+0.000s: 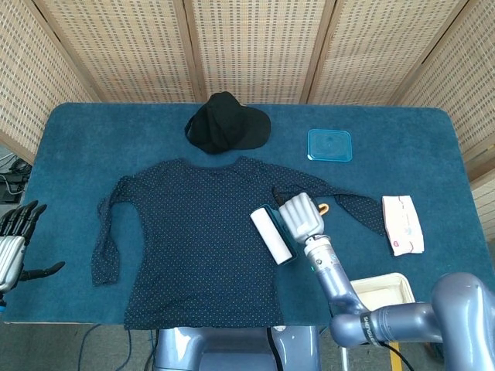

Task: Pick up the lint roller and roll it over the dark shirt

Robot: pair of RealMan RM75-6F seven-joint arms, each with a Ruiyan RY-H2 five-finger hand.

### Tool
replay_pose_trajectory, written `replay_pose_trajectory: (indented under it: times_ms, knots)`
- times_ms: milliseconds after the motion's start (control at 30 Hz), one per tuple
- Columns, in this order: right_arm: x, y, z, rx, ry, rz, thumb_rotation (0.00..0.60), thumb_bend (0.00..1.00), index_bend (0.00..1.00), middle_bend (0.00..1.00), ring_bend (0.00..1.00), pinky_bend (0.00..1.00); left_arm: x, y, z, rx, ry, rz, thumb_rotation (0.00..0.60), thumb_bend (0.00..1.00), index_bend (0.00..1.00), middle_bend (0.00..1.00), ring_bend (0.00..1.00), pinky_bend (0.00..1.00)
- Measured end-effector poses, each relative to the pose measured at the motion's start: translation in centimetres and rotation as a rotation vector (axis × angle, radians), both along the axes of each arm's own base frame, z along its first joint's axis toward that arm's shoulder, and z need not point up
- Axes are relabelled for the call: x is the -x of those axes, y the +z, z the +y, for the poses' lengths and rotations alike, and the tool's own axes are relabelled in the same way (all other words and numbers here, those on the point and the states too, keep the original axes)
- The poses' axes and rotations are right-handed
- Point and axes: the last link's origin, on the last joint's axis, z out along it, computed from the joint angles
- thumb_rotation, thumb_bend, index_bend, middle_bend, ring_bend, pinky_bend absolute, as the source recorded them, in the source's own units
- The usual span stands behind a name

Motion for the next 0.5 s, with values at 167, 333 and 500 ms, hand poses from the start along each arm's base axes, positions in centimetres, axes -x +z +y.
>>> replay_pose_trajectory:
  times_ms: [167, 333, 500]
  knots:
    - [2.8, 4.0, 0.2, 0.031, 0.015, -0.206, 0.6, 0.0, 0.0, 0.0, 0.0, 0.0, -0.7, 0.2, -0.8, -0.004, -0.044, -0.004, 0.6, 0.0, 0.0, 0.0, 0.0, 0.0]
    - [7.6, 8.5, 1.7, 0.072, 0.067, -0.364, 0.6, 0.0, 0.0, 0.0, 0.0, 0.0, -1.0, 0.4, -1.5, -0.02, -0.067, -0.001, 0.6, 0.0, 0.0, 0.0, 0.0, 0.0]
    - [13.2, 11.9, 5.2, 0.136, 0.015, -0.474, 0.6, 0.0, 0.0, 0.0, 0.0, 0.0, -1.2, 0.5, -1.9, -0.041, -0.085, 0.011, 0.6, 0.0, 0.0, 0.0, 0.0, 0.0]
